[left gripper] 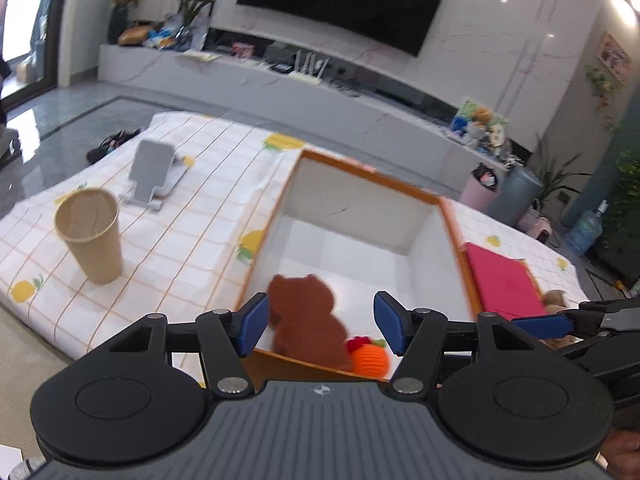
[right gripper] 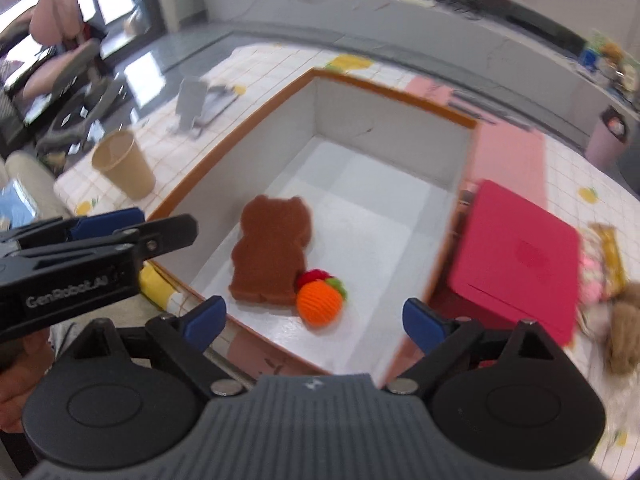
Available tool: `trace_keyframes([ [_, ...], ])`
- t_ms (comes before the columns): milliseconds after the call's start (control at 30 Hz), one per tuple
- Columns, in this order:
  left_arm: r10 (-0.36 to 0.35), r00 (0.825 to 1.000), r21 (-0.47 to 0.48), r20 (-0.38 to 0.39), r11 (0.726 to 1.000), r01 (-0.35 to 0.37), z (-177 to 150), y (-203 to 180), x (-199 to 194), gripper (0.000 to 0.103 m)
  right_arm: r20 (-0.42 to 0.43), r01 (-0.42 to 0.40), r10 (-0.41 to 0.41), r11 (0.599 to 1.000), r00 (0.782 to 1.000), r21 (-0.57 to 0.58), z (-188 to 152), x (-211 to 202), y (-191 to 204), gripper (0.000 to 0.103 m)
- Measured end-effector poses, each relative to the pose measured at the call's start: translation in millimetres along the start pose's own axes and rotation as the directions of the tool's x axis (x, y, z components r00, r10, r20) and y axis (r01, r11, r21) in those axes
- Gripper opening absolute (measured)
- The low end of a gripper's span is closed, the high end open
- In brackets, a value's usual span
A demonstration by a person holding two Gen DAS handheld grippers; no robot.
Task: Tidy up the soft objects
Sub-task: 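Open both tools to drop the sponge and fruit into the orange box, then move the right tool to the white crumpled tissue and grasp it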
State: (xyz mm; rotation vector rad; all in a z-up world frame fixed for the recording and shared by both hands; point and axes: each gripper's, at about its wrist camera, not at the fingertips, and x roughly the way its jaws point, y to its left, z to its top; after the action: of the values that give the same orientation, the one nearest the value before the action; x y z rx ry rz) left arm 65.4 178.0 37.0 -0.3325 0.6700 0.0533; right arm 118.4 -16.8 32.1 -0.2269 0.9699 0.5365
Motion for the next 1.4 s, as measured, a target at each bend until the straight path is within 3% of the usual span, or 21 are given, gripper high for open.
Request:
trace_keyframes([
  [167, -0.012, 0.999, 0.094, 0.05, 0.996, 0.007, 0.1, -30.9, -19.3, 0.071, 0.145, 0.065, -0.072, 0.997, 0.987, 0.048, -26.5, -48.0, -19.7, 0.096],
  [267, -0.038, 0.997, 0.127, 0.06, 0.991, 0.03, 0.1, -48.1, -26.4, 0.071, 0.188, 0.075, -0.096, 0.99, 0.978, 0.118, -42.9, -69.7, -35.7, 0.096],
  [367, -0.063, 0.996, 0.148, 0.07, 0.988, 0.052, -1.5, -65.3, -32.9, 0.071, 0.214, 0.071, -0.101, 0.987, 0.972, 0.141, -55.6, -87.4, -47.9, 0.096],
  [567, -0.079, 0.995, 0.233, 0.055, 0.97, 0.064, -16.2, -102.7, -30.6, 0.071, 0.268, 0.135, -0.205, 0.957, 0.941, 0.259, -80.4, -115.0, -85.3, 0.096],
  [733, -0.093, 0.995, 0.288, 0.018, 0.954, 0.084, -29.2, -131.3, -18.0, 0.071, 0.267, 0.133, -0.232, 0.931, 0.936, 0.34, -107.8, -123.9, -117.3, 0.096],
  [1033, -0.127, 0.99, 0.334, -0.054, 0.933, 0.138, -55.8, -166.0, 9.0, 0.071, 0.189, 0.125, -0.223, 0.896, 0.956, 0.425, -147.4, -82.9, -167.1, 0.096],
  [1233, -0.144, 0.984, 0.346, -0.102, 0.923, 0.171, -71.2, -174.6, 30.7, 0.071, 0.135, 0.08, -0.135, 0.933, 0.982, 0.352, -156.9, -40.5, -189.8, 0.098],
  [1400, -0.171, 0.972, 0.38, -0.163, 0.898, 0.222, -84.5, -180.4, 45.2, 0.071, 0.076, 0.154, -0.182, 0.948, 0.98, 0.28, -148.4, -7.0, -203.5, 0.1],
])
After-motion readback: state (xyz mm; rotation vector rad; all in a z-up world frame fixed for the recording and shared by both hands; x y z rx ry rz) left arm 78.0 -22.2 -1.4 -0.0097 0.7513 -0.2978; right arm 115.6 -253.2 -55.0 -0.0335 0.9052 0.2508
